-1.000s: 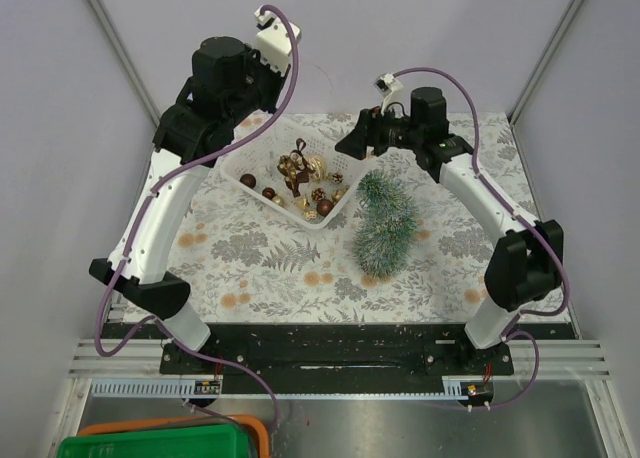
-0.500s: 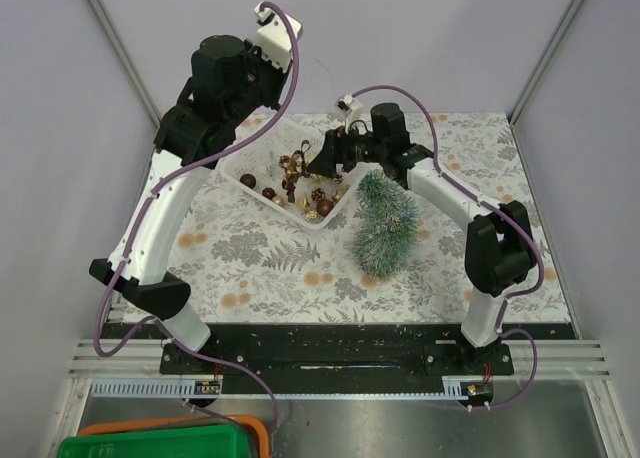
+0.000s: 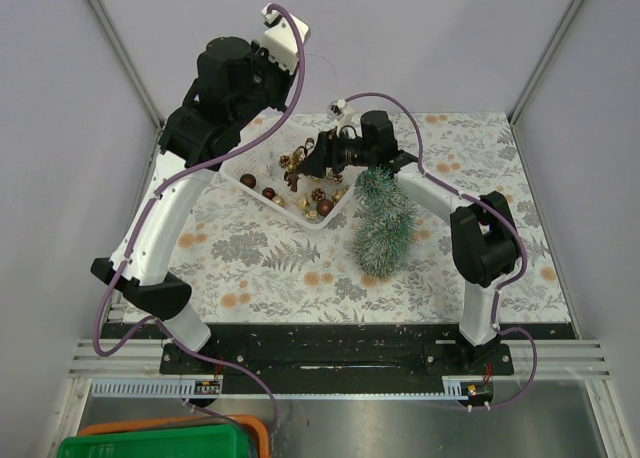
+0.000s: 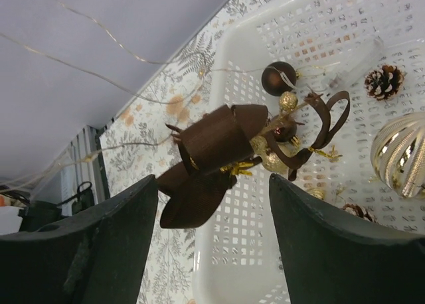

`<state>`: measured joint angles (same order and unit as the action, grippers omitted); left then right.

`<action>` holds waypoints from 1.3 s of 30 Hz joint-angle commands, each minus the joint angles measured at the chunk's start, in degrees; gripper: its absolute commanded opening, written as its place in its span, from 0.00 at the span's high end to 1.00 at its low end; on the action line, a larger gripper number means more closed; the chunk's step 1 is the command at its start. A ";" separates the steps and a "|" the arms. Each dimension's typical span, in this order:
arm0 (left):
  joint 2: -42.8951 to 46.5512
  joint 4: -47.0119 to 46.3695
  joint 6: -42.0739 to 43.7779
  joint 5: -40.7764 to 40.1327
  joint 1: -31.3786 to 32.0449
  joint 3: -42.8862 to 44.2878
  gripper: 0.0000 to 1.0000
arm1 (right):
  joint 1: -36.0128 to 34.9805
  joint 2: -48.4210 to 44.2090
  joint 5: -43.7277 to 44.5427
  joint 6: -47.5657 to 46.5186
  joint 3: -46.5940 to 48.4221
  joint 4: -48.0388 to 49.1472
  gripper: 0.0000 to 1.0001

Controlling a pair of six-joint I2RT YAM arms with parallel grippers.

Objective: Decorate the small christmas tree

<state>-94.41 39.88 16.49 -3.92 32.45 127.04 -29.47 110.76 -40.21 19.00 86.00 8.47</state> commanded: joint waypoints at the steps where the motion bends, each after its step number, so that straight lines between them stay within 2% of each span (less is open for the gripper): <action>1: 0.10 -3.05 -0.85 -1.44 0.51 2.24 1.00 | -0.23 0.33 0.38 7.26 -1.71 12.00 0.28; 6: 0.89 -2.88 -0.50 -1.61 0.60 1.89 1.00 | -0.23 2.26 1.79 10.96 -1.27 14.65 0.56; 12: 2.39 -2.96 2.40 -4.24 0.60 2.16 1.00 | 0.03 1.22 4.87 7.72 -2.23 10.53 0.93; 13: 2.65 -3.14 2.84 -4.77 0.60 1.98 1.00 | 0.29 0.95 5.40 6.93 -2.58 9.56 0.96; 17: 3.79 -3.84 3.98 -7.32 0.51 2.33 1.00 | 2.57 0.60 6.72 5.78 -2.67 6.83 1.00; 27: 5.46 -6.30 5.92 -13.47 0.60 6.99 1.00 | 6.62 2.18 8.30 3.76 -2.50 2.70 1.00; 30: 6.60 -6.57 6.36 -14.97 0.60 6.99 1.00 | 7.32 2.70 11.19 2.36 -0.75 -1.07 1.00; 32: 7.48 -6.39 6.36 -14.97 0.60 6.90 1.00 | 7.76 3.15 12.61 1.65 1.01 -3.71 0.95; 34: 8.27 -5.43 6.45 -14.01 0.60 6.38 1.00 | 7.94 2.54 13.39 1.21 1.72 -5.65 0.85; 37: 9.42 -4.99 7.15 -13.13 0.60 4.27 1.00 | 7.94 -0.53 15.32 0.34 1.81 -6.97 0.64; 39: 10.30 -4.46 7.41 -12.43 0.51 2.78 1.00 | 7.94 -3.08 16.99 -0.89 1.98 -7.94 0.47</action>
<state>-86.70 36.29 22.70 -16.12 32.91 131.39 -21.74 113.51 -27.29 21.21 85.08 3.05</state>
